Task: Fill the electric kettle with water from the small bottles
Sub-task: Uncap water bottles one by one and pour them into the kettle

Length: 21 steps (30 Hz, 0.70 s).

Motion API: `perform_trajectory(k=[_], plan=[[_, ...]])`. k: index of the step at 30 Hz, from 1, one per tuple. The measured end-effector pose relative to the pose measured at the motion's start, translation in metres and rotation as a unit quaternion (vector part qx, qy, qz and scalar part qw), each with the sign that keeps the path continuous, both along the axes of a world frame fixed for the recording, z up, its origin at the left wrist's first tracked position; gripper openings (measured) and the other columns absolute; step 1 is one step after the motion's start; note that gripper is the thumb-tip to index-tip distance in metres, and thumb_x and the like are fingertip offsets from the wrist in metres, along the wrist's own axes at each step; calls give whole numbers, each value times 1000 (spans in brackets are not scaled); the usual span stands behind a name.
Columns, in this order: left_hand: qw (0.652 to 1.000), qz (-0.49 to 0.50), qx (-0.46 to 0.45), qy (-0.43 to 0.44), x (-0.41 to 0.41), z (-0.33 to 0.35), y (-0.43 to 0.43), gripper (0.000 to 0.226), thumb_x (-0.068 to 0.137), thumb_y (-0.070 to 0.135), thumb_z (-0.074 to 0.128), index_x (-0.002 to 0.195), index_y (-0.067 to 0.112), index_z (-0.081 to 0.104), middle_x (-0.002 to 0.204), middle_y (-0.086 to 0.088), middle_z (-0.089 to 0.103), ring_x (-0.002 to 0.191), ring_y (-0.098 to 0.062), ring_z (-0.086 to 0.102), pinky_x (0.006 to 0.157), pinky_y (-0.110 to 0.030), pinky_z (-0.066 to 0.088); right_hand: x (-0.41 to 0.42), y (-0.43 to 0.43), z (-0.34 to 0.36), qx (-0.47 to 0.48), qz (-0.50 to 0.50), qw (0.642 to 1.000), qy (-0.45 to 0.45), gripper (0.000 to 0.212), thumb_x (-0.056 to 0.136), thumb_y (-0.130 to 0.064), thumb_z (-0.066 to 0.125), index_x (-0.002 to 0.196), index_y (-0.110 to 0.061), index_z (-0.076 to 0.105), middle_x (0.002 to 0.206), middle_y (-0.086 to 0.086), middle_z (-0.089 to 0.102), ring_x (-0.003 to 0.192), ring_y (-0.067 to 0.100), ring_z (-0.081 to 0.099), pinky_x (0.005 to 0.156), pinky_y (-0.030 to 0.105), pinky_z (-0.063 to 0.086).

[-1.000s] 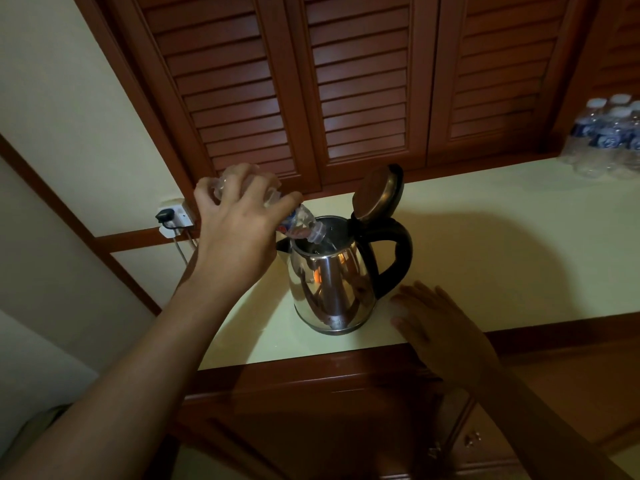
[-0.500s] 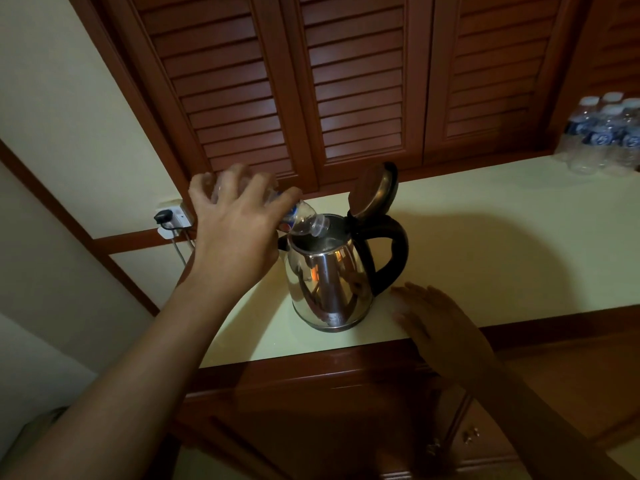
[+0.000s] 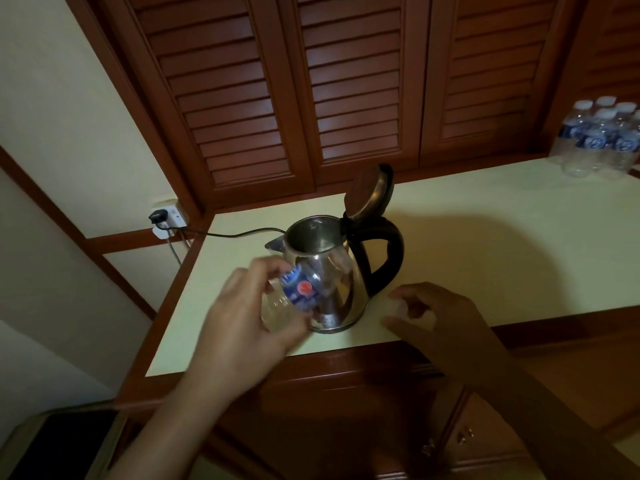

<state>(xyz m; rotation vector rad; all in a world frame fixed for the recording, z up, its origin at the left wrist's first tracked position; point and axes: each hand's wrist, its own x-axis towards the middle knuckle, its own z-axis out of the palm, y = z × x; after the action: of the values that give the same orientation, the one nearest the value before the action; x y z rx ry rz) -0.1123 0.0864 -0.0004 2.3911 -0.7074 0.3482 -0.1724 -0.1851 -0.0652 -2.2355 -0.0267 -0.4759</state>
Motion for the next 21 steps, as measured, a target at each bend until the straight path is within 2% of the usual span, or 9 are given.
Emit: perform_trajectory(k=[2, 4, 6, 8, 10, 12, 14, 17, 21], plan=[[999, -26, 21, 8, -10, -13, -3, 64, 75, 61, 71, 133, 48, 45, 119, 14, 58, 106, 0, 55, 75, -13, 42, -2, 4, 17, -19, 34, 999, 18, 30, 79, -49, 76, 104, -43, 60, 92, -20, 61, 95, -1, 55, 74, 12, 42], [998, -38, 40, 1, -13, -22, -4, 68, 75, 68, 64, 137, 45, 48, 117, 19, 58, 104, 2, 55, 75, -14, 44, -3, 5, 30, -36, 52, 997, 33, 39, 77, -58, 70, 112, -44, 62, 97, -25, 60, 98, -7, 55, 77, 10, 39], [998, -46, 38, 5, -13, -25, -4, 68, 76, 68, 64, 138, 41, 52, 120, 22, 59, 105, 1, 57, 77, -17, 49, -5, 7, 40, -43, 58, 997, 36, 52, 76, -62, 66, 123, -40, 64, 101, -25, 63, 93, -12, 58, 77, 7, 37], [998, -55, 26, 12, -12, -24, -1, 68, 77, 65, 66, 138, 37, 55, 124, 20, 61, 108, -1, 59, 79, -21, 52, -7, 9, 47, -28, 54, 998, 31, 52, 78, -57, 68, 127, -41, 63, 103, -25, 65, 87, -18, 58, 75, 1, 37], [998, -65, 17, 17, -10, -22, 1, 66, 77, 61, 69, 138, 36, 57, 125, 20, 60, 110, -3, 60, 80, -22, 54, -9, 9, 50, -3, 50, 998, 25, 49, 79, -51, 73, 126, -42, 63, 100, -33, 62, 94, -22, 56, 78, -4, 37], [996, -80, 9, 28, -11, -22, 2, 65, 77, 55, 73, 137, 39, 58, 127, 22, 59, 114, -3, 60, 83, -22, 54, -10, 9, 51, 30, 51, 998, 33, 48, 77, -43, 80, 122, -40, 64, 100, -31, 67, 98, -16, 60, 82, -3, 39], [994, -101, -20, 42, -14, -22, 0, 63, 75, 45, 79, 136, 38, 61, 125, 21, 60, 115, -1, 60, 83, -15, 52, -12, 8, 51, 60, 52, 996, 33, 45, 73, -39, 84, 115, -36, 66, 101, -23, 71, 98, -8, 65, 85, 3, 45], [987, -127, -73, 63, -14, -22, -2, 62, 73, 28, 86, 132, 29, 68, 121, 15, 65, 113, -2, 64, 84, -9, 48, -16, 10, 54, 94, 62, 994, 13, 35, 74, -38, 82, 106, -34, 70, 99, -23, 73, 96, -4, 68, 85, 7, 48], [968, -162, -141, 134, -16, -17, -6, 55, 72, 31, 87, 125, 29, 73, 115, 9, 68, 108, -14, 68, 80, -13, 51, -25, 12, 59, 139, 81, 987, -22, 30, 75, -31, 77, 105, -31, 75, 98, -23, 74, 95, -4, 69, 84, 5, 47]])
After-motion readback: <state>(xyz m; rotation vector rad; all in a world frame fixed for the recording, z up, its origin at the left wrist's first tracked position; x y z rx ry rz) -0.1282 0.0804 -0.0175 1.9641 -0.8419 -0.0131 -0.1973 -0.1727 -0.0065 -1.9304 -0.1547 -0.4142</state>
